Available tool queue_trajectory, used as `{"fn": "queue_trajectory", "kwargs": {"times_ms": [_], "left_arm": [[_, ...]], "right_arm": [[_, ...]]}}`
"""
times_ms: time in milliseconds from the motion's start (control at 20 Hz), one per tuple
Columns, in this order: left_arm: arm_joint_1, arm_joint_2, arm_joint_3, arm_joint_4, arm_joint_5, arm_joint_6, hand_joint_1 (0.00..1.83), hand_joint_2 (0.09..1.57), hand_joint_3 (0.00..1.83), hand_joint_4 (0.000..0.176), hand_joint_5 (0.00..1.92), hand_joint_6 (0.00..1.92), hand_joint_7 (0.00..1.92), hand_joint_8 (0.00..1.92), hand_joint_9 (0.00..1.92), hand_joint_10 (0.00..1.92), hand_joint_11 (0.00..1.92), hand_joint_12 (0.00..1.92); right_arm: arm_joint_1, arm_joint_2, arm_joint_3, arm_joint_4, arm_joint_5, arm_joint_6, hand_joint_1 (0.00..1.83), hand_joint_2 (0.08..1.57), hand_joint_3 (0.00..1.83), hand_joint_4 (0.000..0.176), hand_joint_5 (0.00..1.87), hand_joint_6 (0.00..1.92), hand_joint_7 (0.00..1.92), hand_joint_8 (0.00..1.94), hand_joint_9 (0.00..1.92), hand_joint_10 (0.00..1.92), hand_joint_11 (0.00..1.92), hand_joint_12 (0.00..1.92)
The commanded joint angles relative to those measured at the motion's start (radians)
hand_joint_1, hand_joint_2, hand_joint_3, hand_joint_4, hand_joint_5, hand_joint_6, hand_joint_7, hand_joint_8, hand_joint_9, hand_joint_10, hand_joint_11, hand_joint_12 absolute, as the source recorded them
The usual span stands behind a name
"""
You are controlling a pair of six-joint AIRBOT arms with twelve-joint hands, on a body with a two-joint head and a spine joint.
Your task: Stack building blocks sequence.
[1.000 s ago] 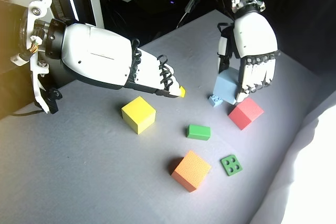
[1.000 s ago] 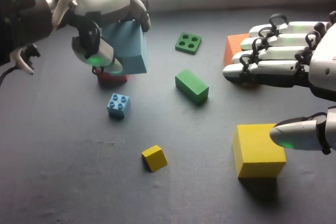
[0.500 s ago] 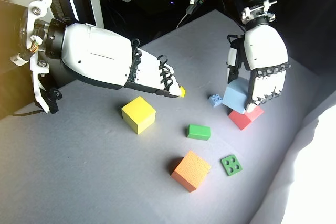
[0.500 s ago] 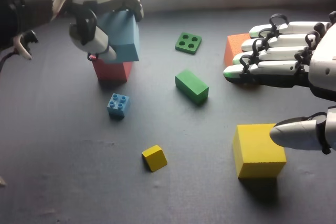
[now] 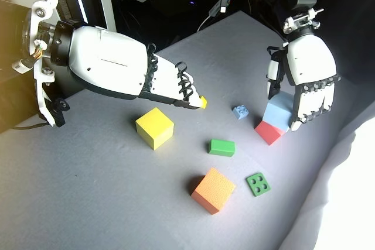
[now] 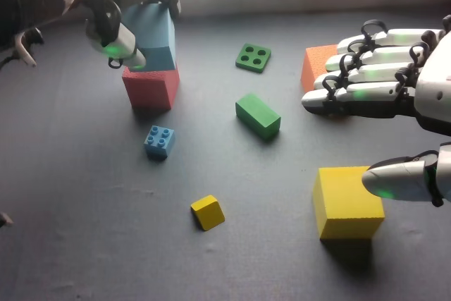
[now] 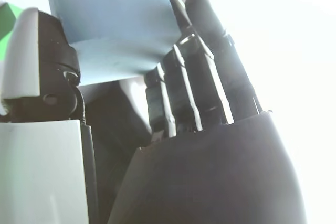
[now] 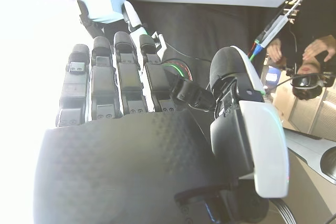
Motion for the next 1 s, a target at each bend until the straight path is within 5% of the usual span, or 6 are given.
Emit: {"fn": "queue_trajectory", "kwargs": {"times_ms": [0, 200, 550, 800, 850, 950], "left_arm": [[-0.001, 0.008, 0.010, 0.013, 0.001, 0.003, 1.21, 1.16, 0.00, 0.000, 0.91, 0.99, 0.89, 1.30, 0.75, 1.08, 0.46, 1.44], [0.012, -0.010, 0.044, 0.009, 0.015, 0.003, 1.21, 1.17, 0.00, 0.000, 0.90, 0.99, 0.88, 1.32, 0.73, 1.09, 0.44, 1.45], [0.037, -0.024, 0.070, 0.005, 0.026, 0.003, 1.20, 1.19, 0.00, 0.000, 0.85, 1.06, 0.84, 1.37, 0.69, 1.12, 0.41, 1.47], [0.041, -0.027, 0.078, -0.006, 0.023, 0.003, 1.16, 1.25, 0.00, 0.000, 0.66, 1.31, 0.79, 1.43, 0.50, 1.02, 0.27, 1.47], [0.043, -0.029, 0.079, -0.008, 0.023, 0.003, 1.28, 1.21, 0.00, 0.000, 0.60, 0.77, 0.78, 1.34, 0.51, 0.92, 0.29, 1.39], [0.051, -0.031, 0.081, -0.019, 0.023, 0.003, 1.13, 1.10, 0.00, 0.000, 0.65, 0.22, 0.67, 0.35, 0.53, 0.56, 0.21, 1.24]], "right_arm": [[0.016, 0.012, -0.003, 0.025, 0.087, 0.001, 0.00, 1.31, 0.00, 0.000, 0.18, 0.00, 0.17, 0.01, 0.10, 0.01, 0.00, 0.15], [0.016, 0.012, -0.003, 0.025, 0.087, 0.001, 0.01, 1.32, 0.00, 0.000, 0.23, 0.01, 0.24, 0.01, 0.18, 0.02, 0.00, 0.34], [0.016, 0.012, -0.003, 0.025, 0.087, 0.001, 0.00, 1.33, 0.00, 0.000, 0.22, 0.00, 0.22, 0.00, 0.15, 0.01, 0.00, 0.30], [0.016, 0.012, -0.003, 0.025, 0.087, 0.001, 0.01, 1.33, 0.00, 0.000, 0.24, 0.00, 0.25, 0.00, 0.18, 0.01, 0.00, 0.35], [0.016, 0.012, -0.003, 0.025, 0.087, 0.001, 0.05, 1.33, 0.00, 0.000, 0.26, 0.01, 0.27, 0.01, 0.19, 0.01, 0.00, 0.39], [0.016, 0.012, -0.003, 0.025, 0.087, 0.001, 0.09, 1.32, 0.00, 0.000, 0.27, 0.01, 0.28, 0.00, 0.21, 0.01, 0.00, 0.44]]}}
